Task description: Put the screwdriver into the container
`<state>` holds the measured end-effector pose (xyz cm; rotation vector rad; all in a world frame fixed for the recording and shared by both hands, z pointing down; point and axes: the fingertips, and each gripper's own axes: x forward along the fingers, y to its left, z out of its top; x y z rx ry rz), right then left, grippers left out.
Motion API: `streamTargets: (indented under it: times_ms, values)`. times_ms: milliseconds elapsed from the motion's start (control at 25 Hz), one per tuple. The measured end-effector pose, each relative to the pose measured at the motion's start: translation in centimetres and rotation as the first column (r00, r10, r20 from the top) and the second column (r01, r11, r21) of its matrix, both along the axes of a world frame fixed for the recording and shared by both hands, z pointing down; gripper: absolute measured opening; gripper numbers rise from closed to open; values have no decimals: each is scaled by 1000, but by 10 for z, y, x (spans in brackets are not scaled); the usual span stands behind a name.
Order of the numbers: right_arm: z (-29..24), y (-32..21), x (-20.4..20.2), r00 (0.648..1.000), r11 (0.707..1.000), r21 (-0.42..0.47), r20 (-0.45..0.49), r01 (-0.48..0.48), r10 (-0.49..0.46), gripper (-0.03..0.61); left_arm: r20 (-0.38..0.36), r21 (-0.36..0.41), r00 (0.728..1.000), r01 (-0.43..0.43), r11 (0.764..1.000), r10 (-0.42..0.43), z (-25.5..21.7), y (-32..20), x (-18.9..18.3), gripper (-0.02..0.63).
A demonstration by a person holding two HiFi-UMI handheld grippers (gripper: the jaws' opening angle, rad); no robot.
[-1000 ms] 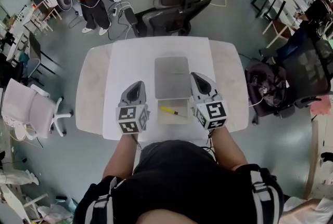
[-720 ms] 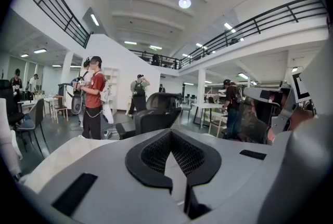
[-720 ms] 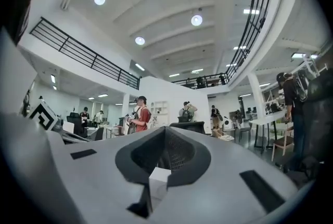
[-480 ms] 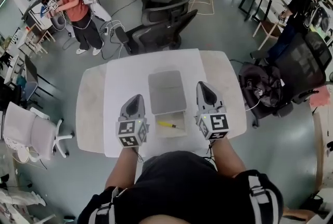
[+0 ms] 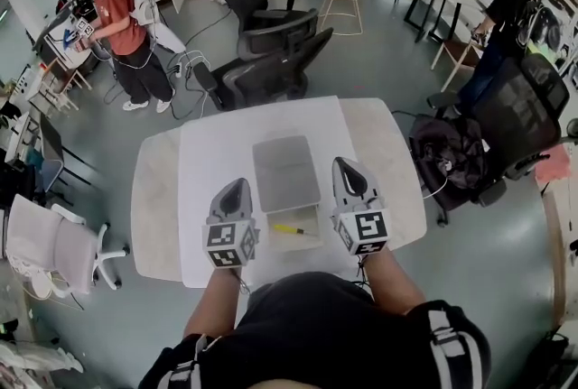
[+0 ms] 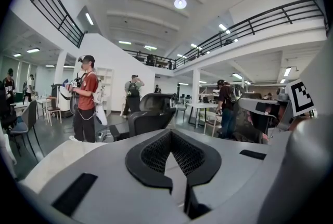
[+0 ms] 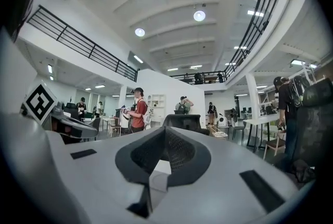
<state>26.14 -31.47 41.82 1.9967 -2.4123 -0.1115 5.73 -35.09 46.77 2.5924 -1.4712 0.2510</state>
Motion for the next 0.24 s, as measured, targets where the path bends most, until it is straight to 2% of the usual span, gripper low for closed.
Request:
streamTargets:
  times_ms: [240]
  values:
    - [-3, 0, -13, 1000, 1000, 13, -22, 20, -20, 12, -4, 6, 1000, -9, 1000, 9, -2, -1, -1, 12]
